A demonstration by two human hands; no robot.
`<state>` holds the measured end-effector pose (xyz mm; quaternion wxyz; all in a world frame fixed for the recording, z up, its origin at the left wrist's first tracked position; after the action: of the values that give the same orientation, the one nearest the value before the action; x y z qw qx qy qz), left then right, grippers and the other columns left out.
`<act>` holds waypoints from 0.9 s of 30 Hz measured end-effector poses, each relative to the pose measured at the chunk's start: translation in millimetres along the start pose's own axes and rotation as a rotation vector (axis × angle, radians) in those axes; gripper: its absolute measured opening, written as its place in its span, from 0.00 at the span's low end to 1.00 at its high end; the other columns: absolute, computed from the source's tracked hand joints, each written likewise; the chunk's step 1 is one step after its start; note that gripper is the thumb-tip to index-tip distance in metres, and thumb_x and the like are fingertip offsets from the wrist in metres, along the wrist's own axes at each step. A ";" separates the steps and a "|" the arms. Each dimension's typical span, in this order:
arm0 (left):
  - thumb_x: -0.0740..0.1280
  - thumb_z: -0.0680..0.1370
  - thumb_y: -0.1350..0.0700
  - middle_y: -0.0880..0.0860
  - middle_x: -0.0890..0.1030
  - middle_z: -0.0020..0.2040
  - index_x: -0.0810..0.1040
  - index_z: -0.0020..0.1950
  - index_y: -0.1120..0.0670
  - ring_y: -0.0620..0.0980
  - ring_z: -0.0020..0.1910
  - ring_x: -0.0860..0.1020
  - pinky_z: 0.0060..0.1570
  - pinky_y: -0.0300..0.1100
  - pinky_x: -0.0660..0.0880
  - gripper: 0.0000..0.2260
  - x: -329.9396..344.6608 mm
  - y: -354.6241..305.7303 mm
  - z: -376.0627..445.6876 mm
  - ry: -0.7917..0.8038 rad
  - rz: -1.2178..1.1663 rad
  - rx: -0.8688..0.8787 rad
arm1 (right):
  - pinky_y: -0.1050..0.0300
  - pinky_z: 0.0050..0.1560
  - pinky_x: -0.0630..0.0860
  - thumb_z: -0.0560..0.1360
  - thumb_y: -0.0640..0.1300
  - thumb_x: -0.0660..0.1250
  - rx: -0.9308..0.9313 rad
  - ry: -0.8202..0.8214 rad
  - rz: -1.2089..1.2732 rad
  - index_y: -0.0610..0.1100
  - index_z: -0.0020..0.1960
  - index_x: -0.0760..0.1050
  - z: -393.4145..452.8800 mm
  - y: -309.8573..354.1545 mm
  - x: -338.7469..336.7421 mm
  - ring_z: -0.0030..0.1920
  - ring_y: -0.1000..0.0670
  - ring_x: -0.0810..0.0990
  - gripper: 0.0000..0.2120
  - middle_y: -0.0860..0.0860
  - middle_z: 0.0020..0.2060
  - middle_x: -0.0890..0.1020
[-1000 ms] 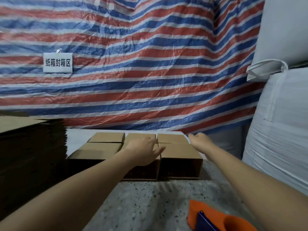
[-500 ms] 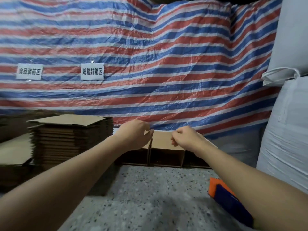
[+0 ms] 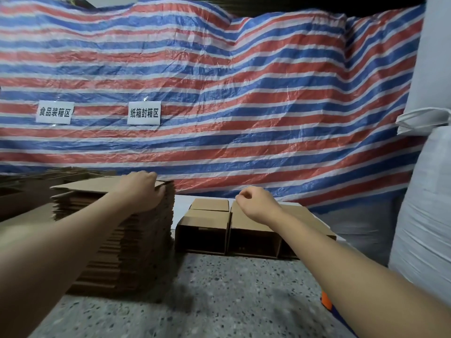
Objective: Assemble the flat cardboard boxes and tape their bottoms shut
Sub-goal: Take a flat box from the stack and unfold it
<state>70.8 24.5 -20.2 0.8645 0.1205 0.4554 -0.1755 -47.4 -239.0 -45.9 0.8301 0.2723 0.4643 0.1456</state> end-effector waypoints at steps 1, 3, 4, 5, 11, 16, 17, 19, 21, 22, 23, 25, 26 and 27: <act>0.58 0.81 0.42 0.56 0.79 0.57 0.74 0.61 0.56 0.56 0.54 0.78 0.53 0.50 0.76 0.19 5.4 3.6 -1.9 0.015 -0.018 -0.020 | 0.56 0.48 0.69 0.81 0.51 0.61 -0.003 0.003 0.001 0.47 0.56 0.76 1.3 0.7 1.9 0.52 0.50 0.77 0.10 0.51 0.51 0.78; 0.59 0.80 0.42 0.54 0.78 0.52 0.75 0.57 0.56 0.54 0.50 0.77 0.52 0.50 0.76 0.18 14.9 8.5 -6.4 0.038 -0.031 -0.067 | 0.57 0.49 0.69 0.81 0.51 0.61 -0.007 0.014 0.002 0.46 0.59 0.77 2.0 1.5 5.2 0.51 0.51 0.75 0.12 0.52 0.52 0.77; 0.59 0.80 0.42 0.53 0.77 0.50 0.74 0.56 0.56 0.54 0.49 0.77 0.50 0.49 0.77 0.17 18.6 10.1 -8.7 0.053 -0.033 -0.087 | 0.57 0.49 0.69 0.81 0.51 0.61 -0.010 0.019 0.000 0.45 0.60 0.77 1.8 1.8 6.2 0.51 0.51 0.75 0.13 0.52 0.52 0.77; 0.59 0.81 0.43 0.53 0.77 0.49 0.74 0.55 0.56 0.54 0.48 0.77 0.49 0.48 0.77 0.17 21.5 10.4 -10.8 0.066 -0.038 -0.098 | 0.57 0.49 0.69 0.82 0.51 0.61 -0.013 0.025 -0.002 0.46 0.60 0.77 1.4 2.0 7.0 0.51 0.51 0.75 0.12 0.52 0.52 0.77; 0.57 0.81 0.47 0.52 0.80 0.51 0.75 0.57 0.52 0.52 0.50 0.78 0.45 0.45 0.73 0.12 27.7 10.6 -23.8 0.021 0.118 -0.061 | 0.61 0.39 0.69 0.81 0.51 0.61 -0.020 0.064 -0.028 0.46 0.56 0.78 -4.2 0.9 16.2 0.45 0.54 0.75 0.11 0.53 0.50 0.79; 0.59 0.81 0.48 0.51 0.81 0.52 0.76 0.57 0.51 0.52 0.52 0.78 0.53 0.46 0.74 0.11 26.3 8.9 -32.2 -0.041 0.143 -0.055 | 0.63 0.33 0.62 0.81 0.53 0.60 -0.020 0.062 -0.112 0.45 0.57 0.78 -7.9 0.3 19.2 0.37 0.60 0.71 0.14 0.52 0.48 0.81; 0.59 0.81 0.48 0.51 0.81 0.52 0.76 0.57 0.51 0.52 0.52 0.78 0.53 0.46 0.74 0.11 25.5 7.5 -33.4 -0.064 0.137 -0.050 | 0.63 0.33 0.63 0.81 0.52 0.60 -0.021 0.067 -0.108 0.44 0.58 0.78 -8.6 0.4 19.7 0.38 0.58 0.73 0.15 0.50 0.50 0.82; 0.60 0.81 0.46 0.50 0.82 0.52 0.77 0.56 0.51 0.52 0.52 0.78 0.54 0.47 0.74 0.12 24.3 4.0 -35.9 -0.107 0.123 -0.033 | 0.63 0.34 0.66 0.80 0.51 0.60 -0.024 0.074 -0.097 0.42 0.58 0.79 -10.8 1.2 20.7 0.45 0.53 0.78 0.15 0.47 0.53 0.83; 0.62 0.80 0.45 0.50 0.81 0.53 0.77 0.56 0.50 0.52 0.54 0.78 0.55 0.47 0.72 0.12 24.1 1.7 -38.0 -0.110 0.107 -0.014 | 0.64 0.35 0.66 0.80 0.50 0.61 -0.026 0.076 -0.097 0.42 0.58 0.79 -12.5 1.2 21.5 0.45 0.50 0.78 0.15 0.47 0.53 0.83; 0.63 0.80 0.44 0.50 0.81 0.55 0.77 0.57 0.50 0.52 0.56 0.77 0.55 0.47 0.71 0.12 24.5 1.1 -38.9 -0.102 0.105 -0.004 | 0.64 0.35 0.67 0.81 0.50 0.60 -0.030 0.080 -0.093 0.43 0.57 0.79 -13.2 1.2 21.9 0.44 0.51 0.76 0.14 0.48 0.52 0.83; 0.64 0.80 0.45 0.50 0.81 0.55 0.77 0.58 0.49 0.52 0.56 0.77 0.56 0.47 0.71 0.11 25.2 0.8 -39.7 -0.097 0.105 0.006 | 0.63 0.36 0.67 0.81 0.50 0.60 -0.033 0.088 -0.084 0.43 0.56 0.79 -14.0 0.9 22.4 0.43 0.52 0.75 0.14 0.48 0.51 0.82; 0.62 0.81 0.49 0.49 0.81 0.55 0.78 0.57 0.49 0.52 0.56 0.77 0.56 0.46 0.71 0.09 26.0 1.1 -42.0 -0.107 0.101 0.023 | 0.61 0.36 0.68 0.81 0.50 0.60 -0.029 0.103 -0.072 0.43 0.55 0.79 -14.9 0.1 23.3 0.42 0.54 0.75 0.13 0.49 0.49 0.82; 0.61 0.81 0.50 0.48 0.82 0.53 0.79 0.56 0.49 0.52 0.55 0.77 0.55 0.46 0.71 0.09 25.4 0.9 -43.4 -0.125 0.098 0.027 | 0.61 0.35 0.68 0.81 0.50 0.60 -0.027 0.104 -0.074 0.43 0.55 0.79 -15.2 -0.2 23.7 0.41 0.54 0.74 0.13 0.49 0.49 0.82; 0.60 0.81 0.50 0.48 0.82 0.52 0.80 0.55 0.49 0.52 0.53 0.77 0.55 0.46 0.71 0.10 24.0 0.4 -44.7 -0.152 0.098 0.034 | 0.61 0.34 0.67 0.81 0.50 0.60 -0.024 0.103 -0.080 0.43 0.55 0.79 -15.2 -0.6 23.7 0.39 0.55 0.74 0.13 0.49 0.48 0.82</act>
<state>50.2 36.6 -64.9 0.9019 0.1435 0.3791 -0.1492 -47.8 -222.9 -69.0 0.8136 0.2356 0.5149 0.1319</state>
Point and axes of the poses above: each hand's wrist, its own z-axis towards the middle knuckle, its own x-axis out of the palm, y = z × x, the point moved 1 cm from there along z, towards the middle knuckle
